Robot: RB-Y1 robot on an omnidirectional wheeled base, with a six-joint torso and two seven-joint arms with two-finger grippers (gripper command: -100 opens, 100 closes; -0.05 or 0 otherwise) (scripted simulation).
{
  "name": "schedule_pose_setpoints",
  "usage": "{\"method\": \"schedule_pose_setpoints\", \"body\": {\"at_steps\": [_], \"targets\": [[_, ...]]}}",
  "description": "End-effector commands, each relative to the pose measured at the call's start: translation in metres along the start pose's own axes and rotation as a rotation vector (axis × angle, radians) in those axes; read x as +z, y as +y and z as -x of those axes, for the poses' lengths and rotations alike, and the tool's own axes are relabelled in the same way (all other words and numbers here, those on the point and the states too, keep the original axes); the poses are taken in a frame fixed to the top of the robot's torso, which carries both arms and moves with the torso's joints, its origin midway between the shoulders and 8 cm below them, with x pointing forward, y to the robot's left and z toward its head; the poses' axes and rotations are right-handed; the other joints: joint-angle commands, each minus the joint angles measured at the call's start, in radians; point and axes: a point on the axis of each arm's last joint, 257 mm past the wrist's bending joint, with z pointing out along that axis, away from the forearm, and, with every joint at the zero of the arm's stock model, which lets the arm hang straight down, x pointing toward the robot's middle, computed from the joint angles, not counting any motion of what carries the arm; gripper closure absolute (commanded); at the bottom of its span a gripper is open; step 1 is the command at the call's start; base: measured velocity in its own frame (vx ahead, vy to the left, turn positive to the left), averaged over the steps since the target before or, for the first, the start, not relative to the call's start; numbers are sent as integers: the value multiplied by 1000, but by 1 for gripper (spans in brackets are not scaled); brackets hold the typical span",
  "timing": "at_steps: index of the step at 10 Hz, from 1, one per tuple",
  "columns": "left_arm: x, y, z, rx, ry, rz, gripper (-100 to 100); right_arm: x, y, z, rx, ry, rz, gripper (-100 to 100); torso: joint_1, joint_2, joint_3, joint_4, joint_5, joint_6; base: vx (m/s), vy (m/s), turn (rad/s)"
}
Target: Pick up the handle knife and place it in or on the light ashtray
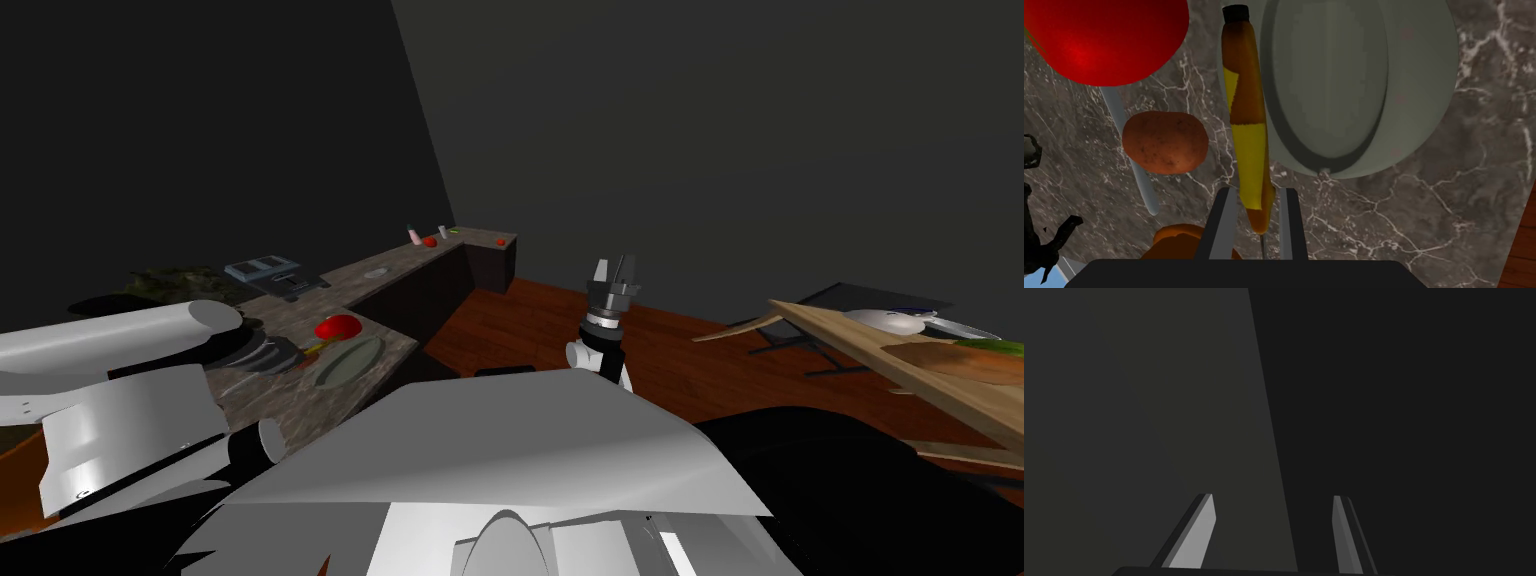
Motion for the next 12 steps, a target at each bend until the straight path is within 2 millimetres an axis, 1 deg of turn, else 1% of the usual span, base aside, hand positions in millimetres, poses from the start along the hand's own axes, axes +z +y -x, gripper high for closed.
{"method": "schedule_pose_setpoints", "body": {"at_steps": [1,2,4,5,6,10,11,12], "targets": [[4,12,-11,-45,45,40,100,0,0,0,0,0,0,0,0,0,0,0,0,0,-22,54,-169],[5,20,-17,-67,66,72,100,0,0,0,0,0,0,0,0,0,0,0,0,0,-27,51,-193],[5,30,-21,-81,76,109,100,0,0,0,0,0,0,0,-1,1,1,0,0,-1,-19,32,-78],[4,26,-21,-75,73,92,100,0,0,0,0,0,0,0,-1,1,1,0,0,-2,-5,7,-7],[5,27,-21,-77,73,98,-100,0,0,0,0,0,0,0,-2,1,1,0,-1,-2,0,0,0],[5,27,-21,-76,73,97,-100,0,0,0,0,0,0,0,-3,1,0,0,-1,-2,0,0,0],[5,27,-21,-76,73,97,0,0,0,0,0,0,0,0,-3,1,0,0,-1,-2,0,0,0],[2,13,-22,-90,70,84,-100,0,0,0,0,0,0,0,-3,1,0,0,-1,-2,-62,-15,-177]]}}
